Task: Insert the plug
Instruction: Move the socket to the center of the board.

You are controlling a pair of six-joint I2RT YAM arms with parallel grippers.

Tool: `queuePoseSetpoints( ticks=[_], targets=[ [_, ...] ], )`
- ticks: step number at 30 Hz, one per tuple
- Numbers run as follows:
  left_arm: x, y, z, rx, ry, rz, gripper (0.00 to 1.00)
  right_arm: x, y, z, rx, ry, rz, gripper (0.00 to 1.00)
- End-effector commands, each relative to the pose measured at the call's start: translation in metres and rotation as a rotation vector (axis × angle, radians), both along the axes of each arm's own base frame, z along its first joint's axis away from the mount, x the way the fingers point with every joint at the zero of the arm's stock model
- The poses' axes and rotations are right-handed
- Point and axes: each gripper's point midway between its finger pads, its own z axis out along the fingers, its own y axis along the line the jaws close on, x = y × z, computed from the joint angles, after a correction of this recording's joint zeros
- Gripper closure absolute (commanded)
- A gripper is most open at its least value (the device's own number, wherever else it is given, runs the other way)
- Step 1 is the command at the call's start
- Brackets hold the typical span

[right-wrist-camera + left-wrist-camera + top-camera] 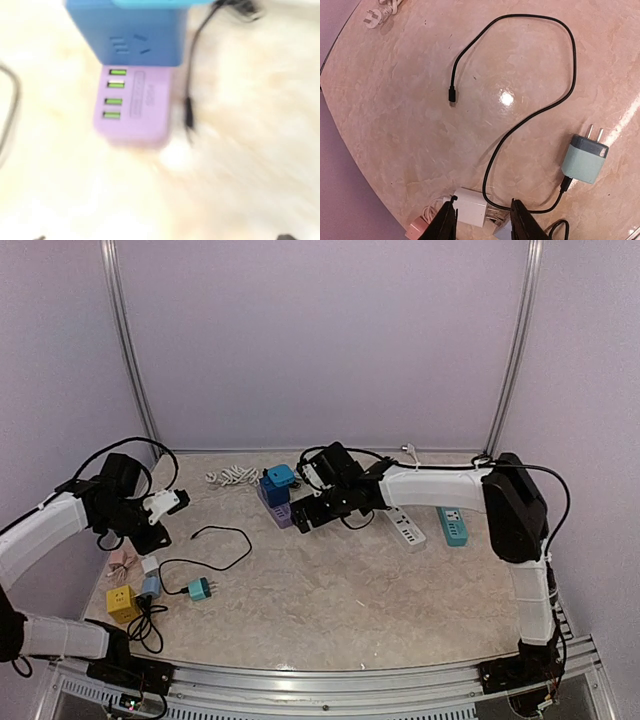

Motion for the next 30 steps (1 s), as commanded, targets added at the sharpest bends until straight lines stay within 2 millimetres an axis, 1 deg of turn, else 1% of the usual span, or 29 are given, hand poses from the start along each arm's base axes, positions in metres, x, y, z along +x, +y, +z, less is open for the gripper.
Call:
queuePoseSetpoints(
  ticks=[1, 2, 3, 4, 6, 8, 10, 13, 16, 19, 20, 21, 22, 25, 26, 28, 30],
  targets=[
    [-0.016, -0.009, 0.020, -0.074, 0.006, -0.036, 0.59, -0.011, -0.068, 0.051, -0.045, -0.070, -0.057, 0.00],
    [-0.018, -0.008, 0.023, -0.075, -0.002, -0.033, 0.52, -0.013, -0.090, 0.049, -0.077, -0.061, -0.090, 0.00],
    [-0.019, -0.007, 0.025, -0.075, -0.006, -0.029, 0.45, -0.015, -0.112, 0.042, -0.117, -0.039, -0.120, 0.00],
    [-0.021, -0.006, 0.030, -0.078, -0.021, -0.024, 0.39, -0.017, -0.135, 0.029, -0.163, -0.004, -0.150, 0.00],
    [-0.022, -0.003, 0.037, -0.081, -0.043, -0.010, 0.29, -0.019, -0.169, 0.012, -0.215, 0.069, -0.198, 0.00],
    [-0.023, -0.001, 0.044, -0.089, -0.075, 0.004, 0.21, -0.018, -0.195, -0.003, -0.259, 0.124, -0.234, 0.00],
    [-0.025, 0.001, 0.048, -0.096, -0.094, 0.016, 0.19, -0.015, -0.209, -0.012, -0.285, 0.148, -0.248, 0.00],
    [-0.029, 0.002, 0.050, -0.106, -0.107, 0.027, 0.18, -0.011, -0.212, -0.027, -0.276, 0.212, -0.223, 0.00],
    [-0.032, 0.002, 0.047, -0.106, -0.107, 0.033, 0.18, -0.004, -0.218, -0.048, -0.301, 0.254, -0.225, 0.00],
    [-0.035, 0.003, 0.048, -0.108, -0.112, 0.035, 0.18, 0.003, -0.234, -0.066, -0.349, 0.284, -0.264, 0.00],
    [-0.035, 0.003, 0.048, -0.108, -0.115, 0.035, 0.18, 0.004, -0.238, -0.071, -0.359, 0.292, -0.272, 0.02],
    [-0.036, 0.003, 0.049, -0.110, -0.116, 0.035, 0.18, 0.004, -0.239, -0.074, -0.357, 0.301, -0.277, 0.05],
    [-0.037, 0.003, 0.048, -0.110, -0.117, 0.035, 0.18, 0.004, -0.237, -0.076, -0.348, 0.310, -0.273, 0.10],
    [-0.036, 0.005, 0.049, -0.111, -0.123, 0.041, 0.18, -0.001, -0.229, -0.076, -0.300, 0.334, -0.261, 0.32],
    [-0.036, 0.005, 0.049, -0.111, -0.125, 0.045, 0.18, -0.002, -0.228, -0.074, -0.284, 0.338, -0.263, 0.37],
    [-0.035, 0.008, 0.049, -0.111, -0.126, 0.058, 0.18, -0.007, -0.226, -0.072, -0.260, 0.348, -0.267, 0.49],
    [-0.035, 0.012, 0.048, -0.100, -0.124, 0.070, 0.18, -0.017, -0.223, -0.069, -0.245, 0.352, -0.268, 0.57]
  ],
)
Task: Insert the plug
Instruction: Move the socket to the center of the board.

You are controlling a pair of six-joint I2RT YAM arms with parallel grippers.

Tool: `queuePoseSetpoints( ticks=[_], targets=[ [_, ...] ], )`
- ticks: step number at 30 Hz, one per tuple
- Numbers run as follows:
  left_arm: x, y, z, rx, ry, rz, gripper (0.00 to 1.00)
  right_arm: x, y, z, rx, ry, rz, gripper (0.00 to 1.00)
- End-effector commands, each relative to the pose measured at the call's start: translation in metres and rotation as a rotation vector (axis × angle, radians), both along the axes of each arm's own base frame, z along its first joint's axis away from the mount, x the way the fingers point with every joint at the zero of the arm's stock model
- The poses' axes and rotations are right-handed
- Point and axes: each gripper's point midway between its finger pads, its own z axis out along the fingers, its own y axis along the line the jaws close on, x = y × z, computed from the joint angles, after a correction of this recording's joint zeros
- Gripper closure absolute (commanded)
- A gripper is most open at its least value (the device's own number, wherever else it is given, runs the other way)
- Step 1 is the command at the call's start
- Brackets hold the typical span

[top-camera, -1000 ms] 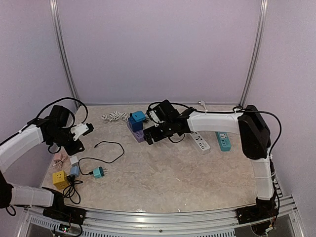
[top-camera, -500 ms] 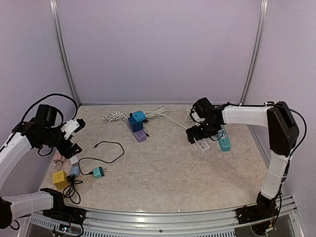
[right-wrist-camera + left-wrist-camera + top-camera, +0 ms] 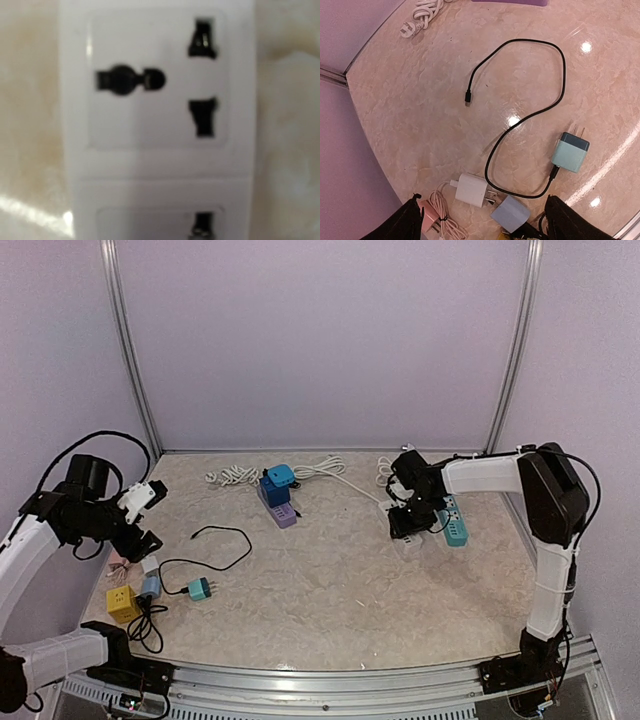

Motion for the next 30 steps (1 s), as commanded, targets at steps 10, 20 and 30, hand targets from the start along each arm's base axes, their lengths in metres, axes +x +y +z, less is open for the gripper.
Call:
queuePoseSetpoints(
  ticks=[10, 20, 30],
  targets=[
    [-0.012, 0.035, -0.028, 0.064, 0.094, 0.109, 0.17, -0.153, 0.065, 0.001, 0.027, 0.121, 0.359, 0.66],
    [-0.011, 0.041, -0.033, 0.019, 0.121, 0.149, 0.18, -0.235, 0.154, -0.003, 0.237, 0.267, 0.513, 0.56],
    [-0.012, 0.041, -0.030, 0.023, 0.113, 0.147, 0.17, -0.254, 0.234, 0.055, 0.396, 0.306, 0.654, 0.00]
  ],
)
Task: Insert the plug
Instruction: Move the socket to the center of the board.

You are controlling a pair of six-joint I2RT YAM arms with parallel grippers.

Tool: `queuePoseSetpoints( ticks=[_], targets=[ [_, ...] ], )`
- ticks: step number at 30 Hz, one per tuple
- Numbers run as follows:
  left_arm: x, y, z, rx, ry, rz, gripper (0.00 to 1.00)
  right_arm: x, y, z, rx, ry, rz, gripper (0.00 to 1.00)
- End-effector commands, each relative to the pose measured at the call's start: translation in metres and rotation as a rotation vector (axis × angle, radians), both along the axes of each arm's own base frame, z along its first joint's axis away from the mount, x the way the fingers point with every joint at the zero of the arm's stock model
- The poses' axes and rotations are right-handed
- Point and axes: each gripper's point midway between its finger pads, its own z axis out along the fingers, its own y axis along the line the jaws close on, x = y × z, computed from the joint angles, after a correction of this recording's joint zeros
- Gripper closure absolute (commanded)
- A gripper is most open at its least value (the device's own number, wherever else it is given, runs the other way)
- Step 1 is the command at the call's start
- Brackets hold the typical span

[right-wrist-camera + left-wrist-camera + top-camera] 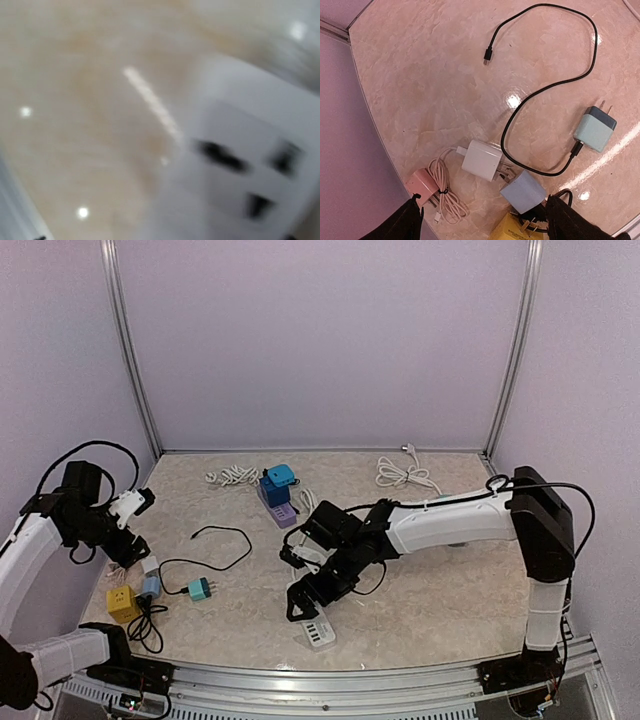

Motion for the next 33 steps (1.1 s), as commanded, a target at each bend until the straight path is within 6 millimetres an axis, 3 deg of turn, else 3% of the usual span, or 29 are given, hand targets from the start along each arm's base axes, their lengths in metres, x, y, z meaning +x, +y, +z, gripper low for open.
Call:
queuePoseSetpoints(
  ticks=[1, 4, 7, 10, 12, 14, 17, 20, 26, 33],
  targets=[
    [-0.006, -0.001, -0.005, -0.009, 0.021, -0.006, 0.17, -0.028, 0.009, 0.040, 0.023, -0.032, 0.168, 0.00],
    [-0.005, -0.002, -0.003, -0.011, 0.015, -0.013, 0.17, -0.014, -0.008, 0.077, -0.005, -0.275, 0.312, 0.00],
    [-0.005, -0.003, -0.001, -0.017, 0.005, -0.017, 0.17, 0.012, -0.008, 0.124, 0.076, -0.680, 0.493, 0.00],
    [-0.005, -0.005, 0.002, -0.029, -0.004, -0.014, 0.17, 0.004, -0.001, 0.136, 0.223, -0.988, 0.775, 0.00],
    [-0.006, -0.005, 0.002, -0.034, -0.005, -0.011, 0.18, -0.008, 0.004, 0.128, 0.302, -1.160, 0.998, 0.00],
    [-0.008, -0.005, 0.003, -0.035, -0.011, -0.008, 0.18, -0.025, 0.002, 0.099, 0.317, -1.208, 1.299, 0.00],
    [-0.012, -0.004, 0.004, -0.028, -0.023, -0.006, 0.18, -0.026, 0.006, 0.053, 0.230, -0.997, 1.551, 0.00],
    [-0.017, -0.002, 0.002, -0.008, -0.030, -0.008, 0.18, -0.031, -0.003, 0.032, 0.158, -0.775, 1.792, 0.05],
    [-0.020, 0.000, -0.002, 0.003, -0.027, -0.004, 0.18, -0.030, 0.006, -0.004, 0.046, -0.866, 2.050, 0.01],
    [-0.019, 0.000, 0.000, 0.004, -0.032, -0.009, 0.18, -0.022, 0.008, -0.022, -0.019, -0.845, 2.111, 0.02]
  ],
)
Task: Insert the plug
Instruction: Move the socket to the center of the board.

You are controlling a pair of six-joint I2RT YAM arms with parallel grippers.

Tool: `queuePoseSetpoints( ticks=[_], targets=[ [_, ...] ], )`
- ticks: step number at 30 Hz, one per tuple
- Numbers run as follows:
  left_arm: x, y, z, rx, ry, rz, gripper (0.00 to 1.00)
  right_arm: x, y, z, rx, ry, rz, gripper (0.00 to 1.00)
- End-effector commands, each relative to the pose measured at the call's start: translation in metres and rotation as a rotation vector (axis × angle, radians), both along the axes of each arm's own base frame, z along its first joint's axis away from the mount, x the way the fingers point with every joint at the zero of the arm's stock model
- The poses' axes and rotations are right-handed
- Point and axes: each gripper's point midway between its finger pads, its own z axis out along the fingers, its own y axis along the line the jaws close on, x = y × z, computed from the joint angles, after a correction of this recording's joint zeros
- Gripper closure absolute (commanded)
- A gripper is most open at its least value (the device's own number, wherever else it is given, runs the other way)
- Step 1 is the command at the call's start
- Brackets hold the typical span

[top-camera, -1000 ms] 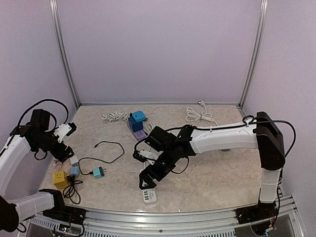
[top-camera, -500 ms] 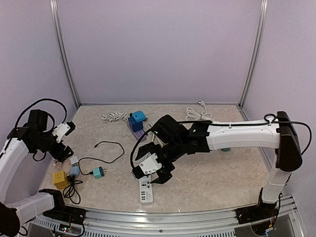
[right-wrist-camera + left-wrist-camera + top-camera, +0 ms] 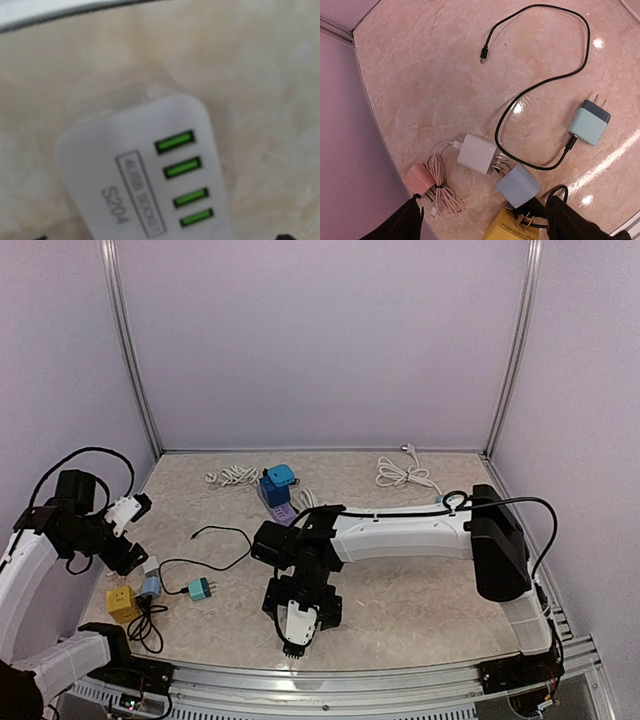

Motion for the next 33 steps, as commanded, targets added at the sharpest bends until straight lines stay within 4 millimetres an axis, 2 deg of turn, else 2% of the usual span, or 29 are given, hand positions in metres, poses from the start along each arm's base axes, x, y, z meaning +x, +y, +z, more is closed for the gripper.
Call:
queuePoseSetpoints(
  ticks=[1, 3, 6, 11, 14, 19, 21, 24, 27, 33],
  targets=[
    [-0.002, 0.001, -0.002, 0.003, 0.008, -0.004, 0.17, 0.004, -0.010, -0.020, -0.075, -0.040, 0.078, 0.02],
    [-0.001, 0.001, -0.003, -0.002, 0.010, -0.001, 0.18, 0.005, -0.009, -0.028, -0.098, -0.040, 0.079, 0.03],
    [0.000, 0.001, -0.002, -0.001, 0.012, 0.002, 0.18, 0.006, -0.007, -0.036, -0.134, -0.027, 0.045, 0.12],
    [-0.001, 0.002, 0.000, 0.002, 0.012, 0.003, 0.18, 0.009, -0.008, -0.025, -0.148, -0.018, -0.088, 0.52],
    [-0.003, 0.002, 0.000, 0.005, 0.012, 0.003, 0.18, 0.015, -0.012, -0.019, -0.148, -0.005, -0.309, 0.73],
    [-0.007, 0.010, -0.006, 0.036, 0.036, 0.029, 0.18, 0.026, -0.044, -0.023, -0.198, 0.119, -0.822, 0.89],
    [-0.010, 0.016, -0.010, 0.048, 0.063, 0.055, 0.17, 0.027, -0.064, -0.033, -0.225, 0.162, -1.040, 0.92],
    [-0.013, 0.030, -0.018, 0.044, 0.127, 0.125, 0.17, 0.021, -0.083, -0.048, -0.250, 0.205, -1.219, 0.94],
    [-0.015, 0.045, -0.024, 0.018, 0.193, 0.215, 0.18, 0.020, -0.077, -0.050, -0.203, 0.277, -1.340, 0.95],
    [-0.026, 0.059, -0.050, -0.026, 0.347, 0.328, 0.21, 0.066, -0.055, -0.043, -0.070, 0.281, -1.660, 0.93]
  ],
)
